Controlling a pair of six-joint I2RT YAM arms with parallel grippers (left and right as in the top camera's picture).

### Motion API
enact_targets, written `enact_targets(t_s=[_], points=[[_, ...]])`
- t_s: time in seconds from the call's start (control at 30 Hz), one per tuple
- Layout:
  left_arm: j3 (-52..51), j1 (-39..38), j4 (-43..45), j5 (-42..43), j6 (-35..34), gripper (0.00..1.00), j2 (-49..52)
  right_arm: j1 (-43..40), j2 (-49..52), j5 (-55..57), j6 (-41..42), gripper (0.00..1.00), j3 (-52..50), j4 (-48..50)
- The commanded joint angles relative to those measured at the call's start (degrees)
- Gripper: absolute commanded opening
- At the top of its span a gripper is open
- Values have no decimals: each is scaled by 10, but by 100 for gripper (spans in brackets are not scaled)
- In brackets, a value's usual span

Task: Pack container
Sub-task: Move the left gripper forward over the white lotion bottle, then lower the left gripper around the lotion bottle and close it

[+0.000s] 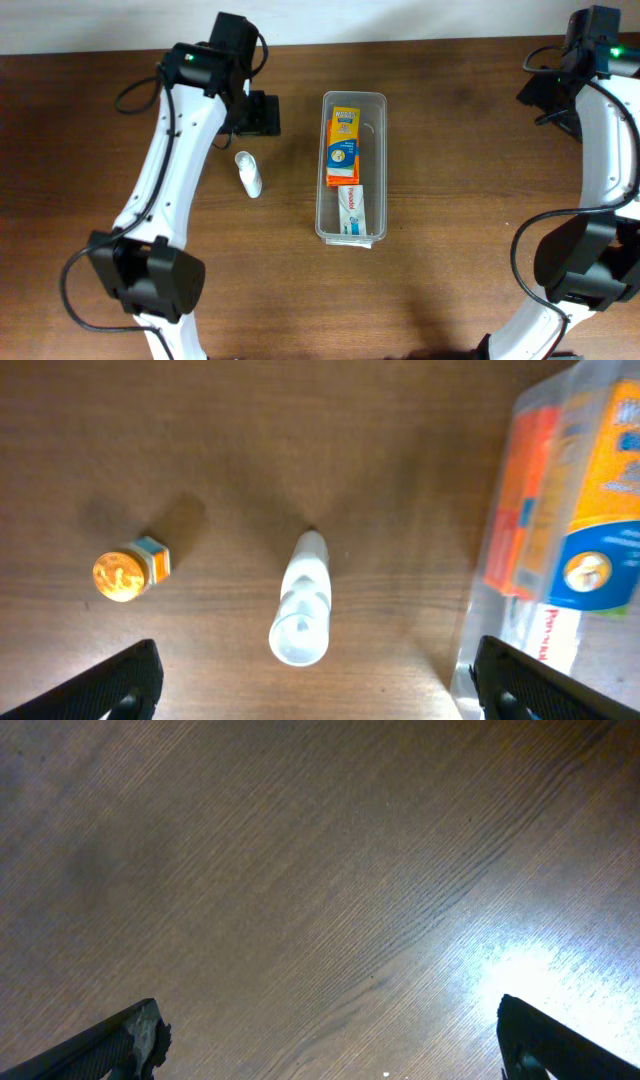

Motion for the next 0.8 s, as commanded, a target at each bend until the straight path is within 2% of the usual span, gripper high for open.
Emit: enact_targets(t_s=[0.0,0.2,0.37,0.57,0.77], points=[[9,2,-5,0,-19,99,43,-4,5,9,-3,98,-1,0],[9,4,-28,2,-16,99,63,-4,5,9,-3,98,-1,0],[8,4,-56,2,17,99,64,-4,5,9,-3,98,-1,0],[-7,5,-42,26,54,100,67,-4,5,9,-3,98,-1,0],[-50,24,-12,54,53,99,67,-4,5,9,-3,98,-1,0]])
